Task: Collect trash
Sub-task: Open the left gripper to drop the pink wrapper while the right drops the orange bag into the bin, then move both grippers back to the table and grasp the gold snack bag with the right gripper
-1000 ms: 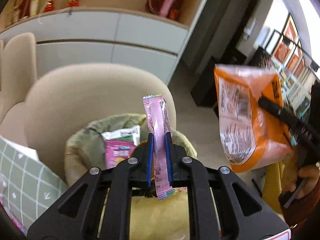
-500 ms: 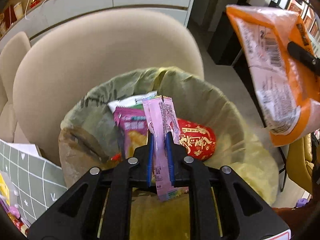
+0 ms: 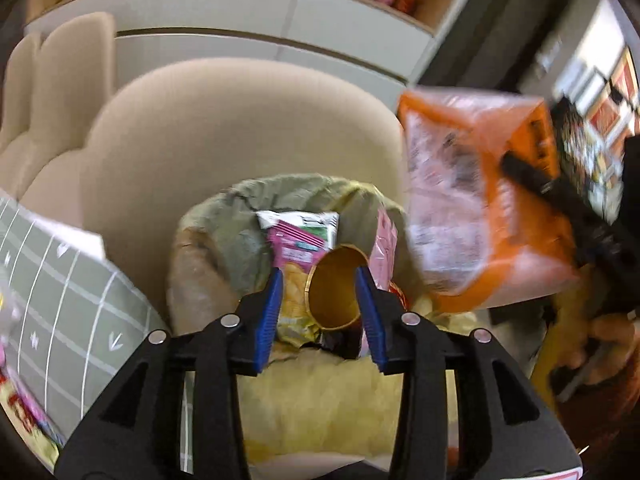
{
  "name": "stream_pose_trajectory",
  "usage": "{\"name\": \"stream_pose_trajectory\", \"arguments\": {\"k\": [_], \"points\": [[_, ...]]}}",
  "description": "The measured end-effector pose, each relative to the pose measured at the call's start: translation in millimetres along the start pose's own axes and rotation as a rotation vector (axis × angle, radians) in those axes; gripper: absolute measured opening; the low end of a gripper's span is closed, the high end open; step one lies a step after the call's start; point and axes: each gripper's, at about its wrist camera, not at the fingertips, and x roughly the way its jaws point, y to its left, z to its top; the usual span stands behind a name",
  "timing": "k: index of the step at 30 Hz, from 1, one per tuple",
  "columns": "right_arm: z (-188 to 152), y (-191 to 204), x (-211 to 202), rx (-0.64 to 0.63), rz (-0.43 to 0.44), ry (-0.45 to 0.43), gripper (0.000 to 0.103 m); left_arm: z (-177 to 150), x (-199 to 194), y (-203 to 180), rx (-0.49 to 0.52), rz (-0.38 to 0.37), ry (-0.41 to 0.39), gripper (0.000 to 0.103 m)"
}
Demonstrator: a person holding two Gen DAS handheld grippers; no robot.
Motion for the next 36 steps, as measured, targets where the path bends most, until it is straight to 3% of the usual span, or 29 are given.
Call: {"name": "stream_pose_trajectory", "arguments": {"k": [3, 10, 17, 27, 29, 31, 36], "points": [[-3.1, 14.2, 26.5, -0.037, 0.014, 0.05, 0.007, -5.5, -22.9, 15.8, -0.069, 0.037, -0.052, 0.037], [-37.9, 43.5, 69.9, -0.077, 0.064, 0.2, 0.007, -12.8, -59.0, 35.8, -0.11, 0.106, -0.131, 0.041], [-47.5, 48.1, 74.5, -0.089, 0.058, 0.226, 0.007, -14.0, -63.1, 42.3, -0.157, 0.11, -0.137, 0.042], [-55.8, 34.4, 69.2, 0.0, 0.065, 0.234, 0.008, -34.0, -71.9, 43.0, -0.159, 0.094, -0.101, 0.042], [-53.7, 30.8, 62.9, 0.039, 0.065, 0.212, 0.011, -37.8, -76.3, 44.9, -0.162, 0.099, -0.101, 0.042], [-51.3, 28.2, 56.7, 0.071, 0.064, 0.193, 0.035, -42.7, -82.9, 48.2, -0.168, 0.109, -0.102, 0.042], [-46.6, 29.2, 38.3, 0.086, 0.043, 0.146, 0.038, -57.9, -106.1, 57.3, -0.19, 0.137, -0.115, 0.043]]}}
